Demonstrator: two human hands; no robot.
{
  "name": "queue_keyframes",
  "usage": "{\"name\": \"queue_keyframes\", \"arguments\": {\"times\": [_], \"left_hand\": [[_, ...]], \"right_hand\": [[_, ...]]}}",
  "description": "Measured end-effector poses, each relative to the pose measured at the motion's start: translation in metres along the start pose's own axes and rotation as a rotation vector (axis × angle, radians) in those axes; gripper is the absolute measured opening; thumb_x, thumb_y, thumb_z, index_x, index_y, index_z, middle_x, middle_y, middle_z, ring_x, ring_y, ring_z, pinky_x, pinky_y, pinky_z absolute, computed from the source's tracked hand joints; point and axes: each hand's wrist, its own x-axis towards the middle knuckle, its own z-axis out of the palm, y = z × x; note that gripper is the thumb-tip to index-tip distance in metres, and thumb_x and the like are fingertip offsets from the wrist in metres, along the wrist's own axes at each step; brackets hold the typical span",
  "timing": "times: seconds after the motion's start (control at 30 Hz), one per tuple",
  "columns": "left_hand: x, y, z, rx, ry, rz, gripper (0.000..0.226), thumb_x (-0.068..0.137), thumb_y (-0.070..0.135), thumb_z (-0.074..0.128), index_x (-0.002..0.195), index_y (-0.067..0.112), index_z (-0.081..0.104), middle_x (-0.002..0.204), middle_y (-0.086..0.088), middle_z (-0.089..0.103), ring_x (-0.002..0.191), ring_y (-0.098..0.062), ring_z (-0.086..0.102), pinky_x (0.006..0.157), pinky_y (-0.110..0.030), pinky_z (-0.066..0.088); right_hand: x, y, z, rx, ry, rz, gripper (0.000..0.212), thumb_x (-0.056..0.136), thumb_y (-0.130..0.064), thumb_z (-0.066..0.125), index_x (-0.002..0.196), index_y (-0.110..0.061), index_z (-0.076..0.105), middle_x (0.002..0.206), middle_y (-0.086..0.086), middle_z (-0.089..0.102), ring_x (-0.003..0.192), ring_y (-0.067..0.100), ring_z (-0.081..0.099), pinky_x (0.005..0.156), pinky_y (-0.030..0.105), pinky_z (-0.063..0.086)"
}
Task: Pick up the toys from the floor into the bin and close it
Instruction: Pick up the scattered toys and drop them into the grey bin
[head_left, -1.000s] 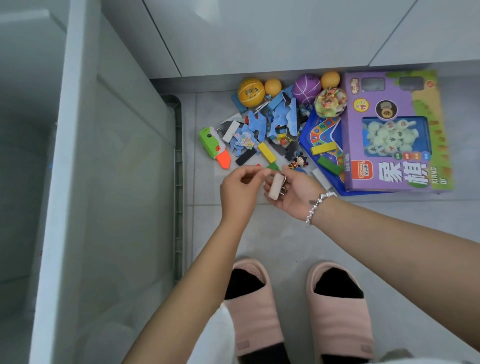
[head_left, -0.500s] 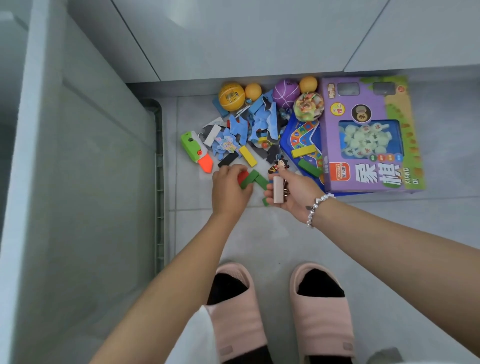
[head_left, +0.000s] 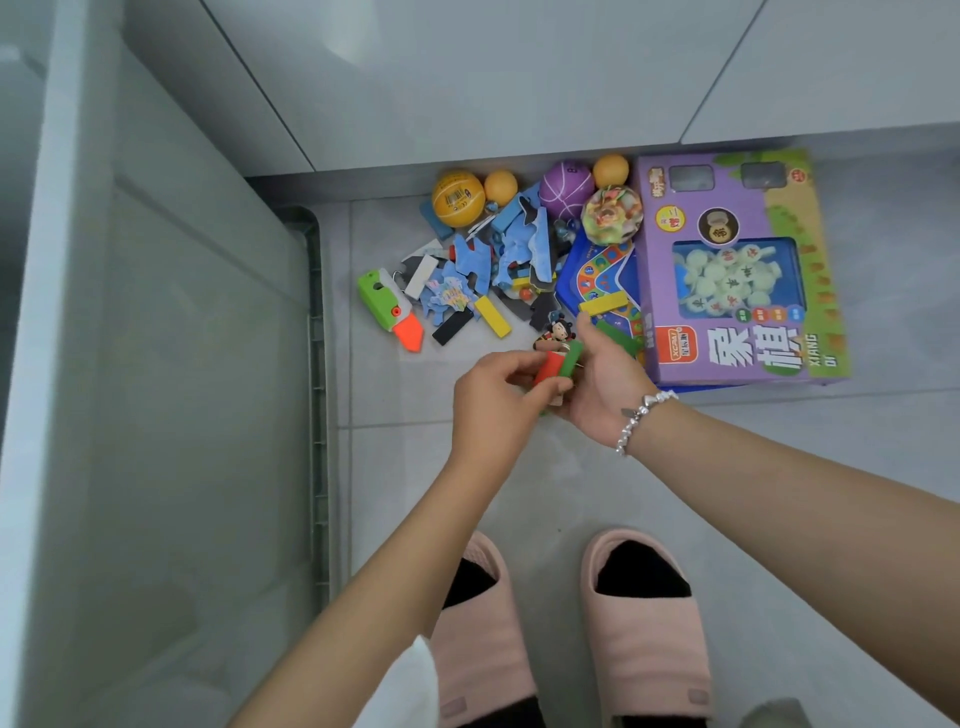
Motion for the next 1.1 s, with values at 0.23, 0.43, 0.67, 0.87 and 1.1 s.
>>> {"name": "queue_keyframes", "arguments": {"times": [0.23, 0.43, 0.67, 0.87, 1.1], "left_hand": [[0.007, 0.008, 0.004, -0.157, 0.064, -0.077, 0.010, 0.085, 0.021, 0.067, 0.078, 0.025, 0.071, 0.072, 0.013, 0.068, 0.066, 0.003, 0.058, 0.068, -0.014, 0.047], [0.030, -0.017, 0.022, 0.141, 0.022, 0.023, 0.036, 0.089, 0.027, 0.062, 0.123, 0.020, 0.057, 0.124, -0.002, 0.050, 0.115, -0.016, 0.046, 0.097, -0.025, 0.040], [0.041, -0.033, 0.056, 0.571, -0.102, 0.336, 0.056, 0.084, 0.038, 0.064, 0.135, 0.021, 0.047, 0.136, -0.012, 0.040, 0.124, -0.030, 0.036, 0.101, -0.043, 0.034], [0.058, -0.037, 0.052, 0.562, -0.088, 0.399, 0.045, 0.081, 0.023, 0.070, 0.124, 0.017, 0.057, 0.117, -0.008, 0.053, 0.110, -0.027, 0.043, 0.090, -0.028, 0.037], [0.058, -0.017, 0.053, 0.293, 0.038, 0.202, 0.034, 0.085, 0.016, 0.063, 0.118, 0.019, 0.058, 0.116, -0.005, 0.053, 0.105, -0.014, 0.047, 0.081, -0.015, 0.031]], "right_hand": [[-0.005, -0.008, -0.009, -0.066, 0.132, -0.034, 0.040, 0.092, -0.048, 0.045, 0.087, -0.012, 0.060, 0.076, 0.005, 0.060, 0.069, 0.016, 0.057, 0.062, 0.028, 0.048], [-0.011, -0.014, -0.026, -0.193, 0.233, -0.089, 0.039, 0.092, -0.046, 0.048, 0.093, -0.010, 0.062, 0.072, 0.004, 0.057, 0.061, 0.014, 0.054, 0.060, 0.026, 0.048], [-0.023, -0.019, -0.049, -0.212, 0.304, -0.138, 0.042, 0.091, -0.050, 0.047, 0.085, -0.011, 0.062, 0.069, 0.004, 0.058, 0.058, 0.014, 0.053, 0.056, 0.025, 0.047], [-0.028, -0.021, -0.051, -0.194, 0.282, -0.132, 0.042, 0.091, -0.048, 0.048, 0.088, -0.009, 0.062, 0.070, 0.005, 0.057, 0.056, 0.014, 0.053, 0.052, 0.024, 0.047], [-0.028, -0.020, -0.049, -0.196, 0.270, -0.121, 0.043, 0.091, -0.049, 0.047, 0.093, -0.009, 0.061, 0.069, 0.005, 0.059, 0.057, 0.014, 0.055, 0.053, 0.024, 0.048]]}}
